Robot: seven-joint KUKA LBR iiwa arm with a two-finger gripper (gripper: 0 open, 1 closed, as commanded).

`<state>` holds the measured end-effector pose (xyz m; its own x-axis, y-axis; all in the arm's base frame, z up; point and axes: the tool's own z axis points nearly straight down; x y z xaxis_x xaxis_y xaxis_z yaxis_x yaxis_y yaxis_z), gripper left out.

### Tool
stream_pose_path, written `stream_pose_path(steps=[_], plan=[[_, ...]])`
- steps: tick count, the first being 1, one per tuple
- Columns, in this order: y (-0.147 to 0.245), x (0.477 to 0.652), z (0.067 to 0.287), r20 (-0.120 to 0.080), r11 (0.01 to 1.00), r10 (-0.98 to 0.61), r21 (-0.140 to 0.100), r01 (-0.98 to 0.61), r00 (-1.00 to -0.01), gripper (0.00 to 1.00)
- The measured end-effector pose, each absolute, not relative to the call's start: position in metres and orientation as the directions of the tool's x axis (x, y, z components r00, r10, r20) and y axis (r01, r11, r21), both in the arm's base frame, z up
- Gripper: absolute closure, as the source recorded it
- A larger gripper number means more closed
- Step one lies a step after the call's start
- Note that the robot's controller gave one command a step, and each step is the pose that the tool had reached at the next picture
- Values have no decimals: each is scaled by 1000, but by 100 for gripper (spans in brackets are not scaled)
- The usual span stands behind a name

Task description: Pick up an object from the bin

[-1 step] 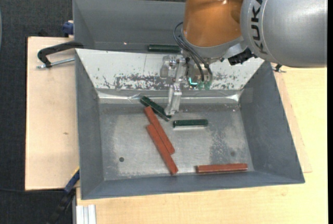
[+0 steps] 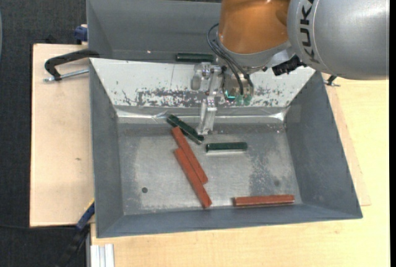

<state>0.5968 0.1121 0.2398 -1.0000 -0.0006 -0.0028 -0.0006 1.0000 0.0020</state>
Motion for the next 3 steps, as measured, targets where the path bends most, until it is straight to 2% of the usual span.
stream_pose_path(steps=[1,2,3], plan=[[57,591,203,-5,998,-68,2,-68,-998,0],[46,589,140,-7,998,-68,0,-68,-998,0],[13,599,85,-3,994,-108,1,-108,-994,100]])
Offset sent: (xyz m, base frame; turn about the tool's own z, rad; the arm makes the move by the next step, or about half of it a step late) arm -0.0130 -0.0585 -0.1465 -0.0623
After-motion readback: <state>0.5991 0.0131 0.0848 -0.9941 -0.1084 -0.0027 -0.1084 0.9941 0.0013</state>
